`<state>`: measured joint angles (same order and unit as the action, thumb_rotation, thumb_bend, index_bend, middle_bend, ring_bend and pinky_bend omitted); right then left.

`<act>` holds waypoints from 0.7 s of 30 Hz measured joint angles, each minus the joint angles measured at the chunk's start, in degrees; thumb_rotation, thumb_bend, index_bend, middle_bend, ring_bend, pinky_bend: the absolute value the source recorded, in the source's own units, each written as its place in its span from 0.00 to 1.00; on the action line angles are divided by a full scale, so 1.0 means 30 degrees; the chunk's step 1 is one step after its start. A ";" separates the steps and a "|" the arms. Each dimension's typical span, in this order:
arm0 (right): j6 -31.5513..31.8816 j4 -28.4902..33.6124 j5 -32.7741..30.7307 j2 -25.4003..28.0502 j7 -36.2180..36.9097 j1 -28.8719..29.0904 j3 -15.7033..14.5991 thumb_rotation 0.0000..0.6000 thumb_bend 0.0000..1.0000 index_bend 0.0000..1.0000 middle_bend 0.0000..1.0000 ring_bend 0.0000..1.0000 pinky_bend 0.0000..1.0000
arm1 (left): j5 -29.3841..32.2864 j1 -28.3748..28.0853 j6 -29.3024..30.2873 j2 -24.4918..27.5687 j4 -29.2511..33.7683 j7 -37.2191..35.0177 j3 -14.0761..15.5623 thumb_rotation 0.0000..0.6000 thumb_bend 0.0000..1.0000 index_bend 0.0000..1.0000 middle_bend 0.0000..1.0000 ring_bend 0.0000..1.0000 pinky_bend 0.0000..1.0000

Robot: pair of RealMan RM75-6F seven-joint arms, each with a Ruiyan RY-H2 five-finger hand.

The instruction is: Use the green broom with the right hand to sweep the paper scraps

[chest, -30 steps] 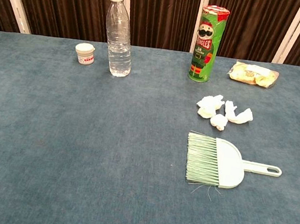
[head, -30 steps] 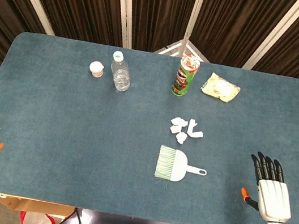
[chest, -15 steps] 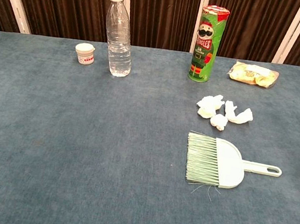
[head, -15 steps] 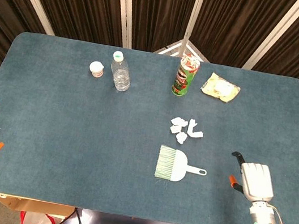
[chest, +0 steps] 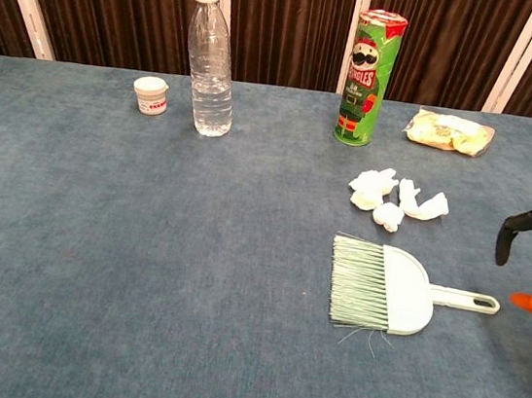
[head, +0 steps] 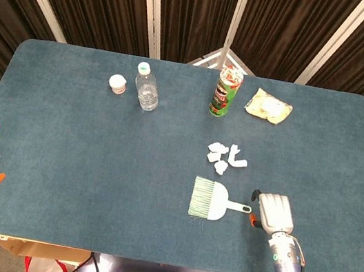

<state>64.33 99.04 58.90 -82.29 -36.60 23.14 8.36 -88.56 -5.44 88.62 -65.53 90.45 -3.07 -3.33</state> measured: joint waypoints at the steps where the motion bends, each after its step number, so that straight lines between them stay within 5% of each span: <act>1: 0.0003 -0.0065 -0.0074 -0.0179 -0.0069 0.0059 -0.0034 1.00 0.29 0.46 1.00 1.00 0.96 | -0.0002 -0.0006 -0.0010 0.0002 0.0002 0.0002 0.0002 1.00 0.00 0.00 0.00 0.00 0.03; 21: 0.0405 -0.2085 -0.2001 -0.3350 -0.1041 0.1394 0.0133 1.00 0.29 0.48 1.00 1.00 0.96 | -0.0127 -0.0115 -0.0197 0.0093 -0.0008 -0.0183 0.0106 1.00 0.00 0.00 0.00 0.00 0.03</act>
<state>65.55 92.78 52.90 -92.34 -39.72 27.32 8.76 -88.94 -5.79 88.03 -65.25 90.43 -3.61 -3.01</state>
